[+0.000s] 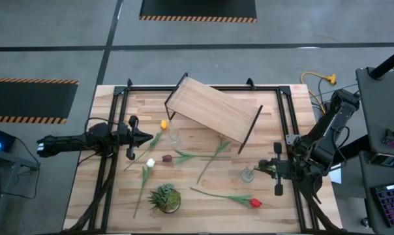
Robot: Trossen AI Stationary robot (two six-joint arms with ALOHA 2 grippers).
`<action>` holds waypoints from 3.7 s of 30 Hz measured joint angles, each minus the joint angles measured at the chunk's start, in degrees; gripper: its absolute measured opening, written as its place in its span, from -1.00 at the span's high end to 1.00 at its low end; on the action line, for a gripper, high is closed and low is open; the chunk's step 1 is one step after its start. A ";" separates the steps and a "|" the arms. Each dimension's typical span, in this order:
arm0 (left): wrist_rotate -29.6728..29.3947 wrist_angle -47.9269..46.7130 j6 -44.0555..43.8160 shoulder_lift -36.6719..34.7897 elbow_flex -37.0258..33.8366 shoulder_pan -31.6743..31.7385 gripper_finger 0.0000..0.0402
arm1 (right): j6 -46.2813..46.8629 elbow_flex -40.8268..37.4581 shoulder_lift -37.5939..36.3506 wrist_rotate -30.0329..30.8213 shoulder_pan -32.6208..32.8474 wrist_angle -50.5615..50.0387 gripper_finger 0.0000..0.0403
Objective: Pick and place flowers into a vace then onto a shelf
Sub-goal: Put the black tulip into the right transparent vase, then put the yellow tulip into the left transparent vase
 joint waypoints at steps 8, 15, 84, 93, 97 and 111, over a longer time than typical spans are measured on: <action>0.00 0.00 0.00 0.00 0.01 0.01 1.00 | 0.00 -0.01 0.00 0.16 0.00 0.88 0.94; -0.01 0.00 0.00 0.00 0.02 0.01 1.00 | 0.00 -0.01 0.00 0.24 0.00 2.22 0.92; 0.00 0.00 0.00 0.00 0.02 0.01 1.00 | -24.28 -6.85 -13.27 -46.25 -1.56 23.11 0.54; 0.00 0.00 0.00 0.00 0.02 0.01 1.00 | -27.59 -16.03 -20.66 -49.75 -10.86 30.79 0.62; -0.01 0.00 0.00 0.00 0.02 0.01 1.00 | -30.92 -17.09 -26.84 -50.29 -13.70 27.66 0.61; -0.01 0.00 0.04 0.00 0.02 0.00 1.00 | -33.15 -23.72 -44.23 -44.49 -23.12 26.29 0.66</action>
